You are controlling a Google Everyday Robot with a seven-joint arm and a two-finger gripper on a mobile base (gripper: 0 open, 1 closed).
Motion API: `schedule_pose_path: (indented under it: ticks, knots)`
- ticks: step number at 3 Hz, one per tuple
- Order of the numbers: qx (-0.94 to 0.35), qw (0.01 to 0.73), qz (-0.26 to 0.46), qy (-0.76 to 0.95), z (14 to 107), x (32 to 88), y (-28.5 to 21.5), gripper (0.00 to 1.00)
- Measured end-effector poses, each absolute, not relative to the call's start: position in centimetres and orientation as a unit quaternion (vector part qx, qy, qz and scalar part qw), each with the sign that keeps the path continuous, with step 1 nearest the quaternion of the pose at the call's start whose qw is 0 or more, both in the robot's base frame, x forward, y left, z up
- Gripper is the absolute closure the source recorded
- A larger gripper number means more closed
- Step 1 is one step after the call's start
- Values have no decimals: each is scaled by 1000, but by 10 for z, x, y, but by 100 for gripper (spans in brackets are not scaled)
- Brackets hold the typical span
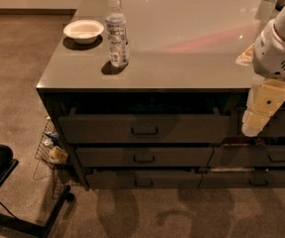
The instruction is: Open top drawer
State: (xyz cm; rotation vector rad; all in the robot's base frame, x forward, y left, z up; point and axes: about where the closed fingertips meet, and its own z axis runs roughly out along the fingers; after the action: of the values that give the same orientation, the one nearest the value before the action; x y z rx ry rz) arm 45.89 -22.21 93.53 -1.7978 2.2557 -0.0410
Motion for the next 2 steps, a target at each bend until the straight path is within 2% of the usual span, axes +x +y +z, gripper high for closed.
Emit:
schedule_pose_path:
  ticks: [1, 2]
  knots:
    - [-614, 144, -17, 776, 918, 462, -218, 0]
    - [-620, 161, -4, 768, 858, 450, -206, 0]
